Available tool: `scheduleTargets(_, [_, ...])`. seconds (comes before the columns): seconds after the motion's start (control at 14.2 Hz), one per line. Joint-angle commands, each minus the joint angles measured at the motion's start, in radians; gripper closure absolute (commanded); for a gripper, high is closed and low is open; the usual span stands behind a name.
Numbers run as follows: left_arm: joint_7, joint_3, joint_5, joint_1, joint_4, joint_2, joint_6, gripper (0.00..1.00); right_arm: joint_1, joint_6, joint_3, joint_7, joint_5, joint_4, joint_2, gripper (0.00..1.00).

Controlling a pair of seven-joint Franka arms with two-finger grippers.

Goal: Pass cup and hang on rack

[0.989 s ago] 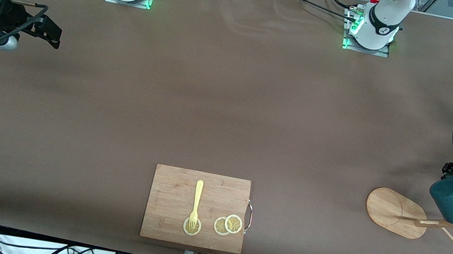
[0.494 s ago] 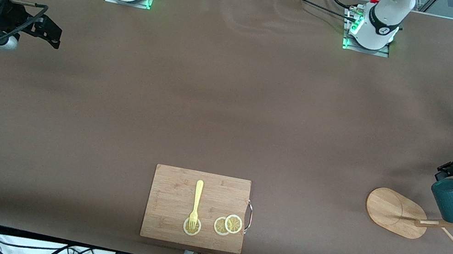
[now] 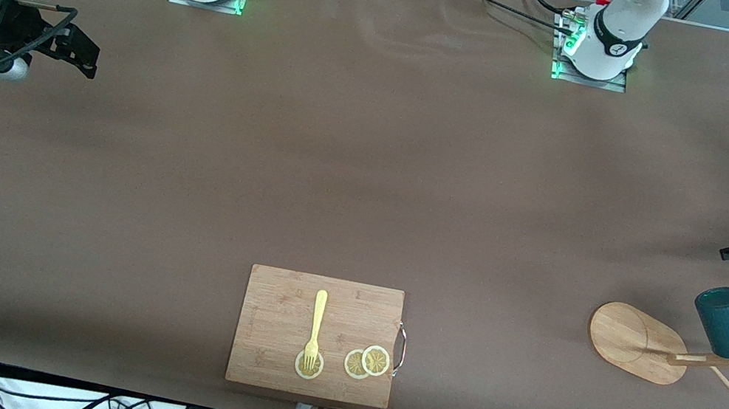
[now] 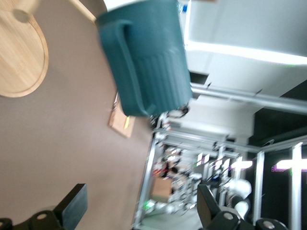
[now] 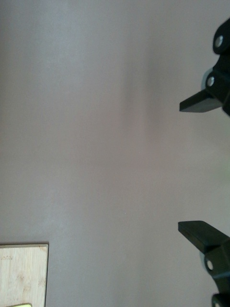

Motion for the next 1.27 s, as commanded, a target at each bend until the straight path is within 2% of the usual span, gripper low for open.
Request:
scheduleTargets(0.0, [0.007, -0.008, 0.164, 0.017, 0.056, -0.055, -0.021, 0.0, -0.002, -0.001, -0.003, -0.01, 0.018, 0.012, -0.003, 0.0])
scheduleTargets(0.28, [-0.069, -0.028, 0.447, -0.003, 0.128, -0.173, -0.021, 0.0, -0.002, -0.001, -0.003, -0.01, 0.019, 0.012, -0.003, 0.0])
scheduleTargets(0.49, [-0.249, -0.132, 0.678, -0.077, 0.217, -0.244, -0.012, 0.0, -0.004, -0.001, -0.003, -0.01, 0.018, 0.012, -0.003, 0.0])
scheduleTargets(0.64, [-0.353, -0.169, 0.813, -0.196, 0.276, -0.263, 0.005, 0.0, -0.004, -0.001, -0.003, -0.01, 0.018, 0.012, -0.003, 0.0])
scheduleTargets(0.78, [-0.454, -0.174, 0.944, -0.323, 0.351, -0.27, 0.012, 0.0, -0.004, -0.001, -0.003, -0.01, 0.018, 0.012, -0.003, 0.0])
scheduleTargets(1.06, [-0.488, -0.174, 1.12, -0.532, 0.411, -0.293, 0.015, 0.0, -0.004, -0.001, -0.003, -0.01, 0.019, 0.012, -0.003, 0.0])
scheduleTargets(1.2, [-0.487, -0.168, 1.156, -0.594, 0.421, -0.298, 0.038, 0.0, -0.004, -0.001, -0.003, -0.01, 0.019, 0.012, -0.003, 0.0])
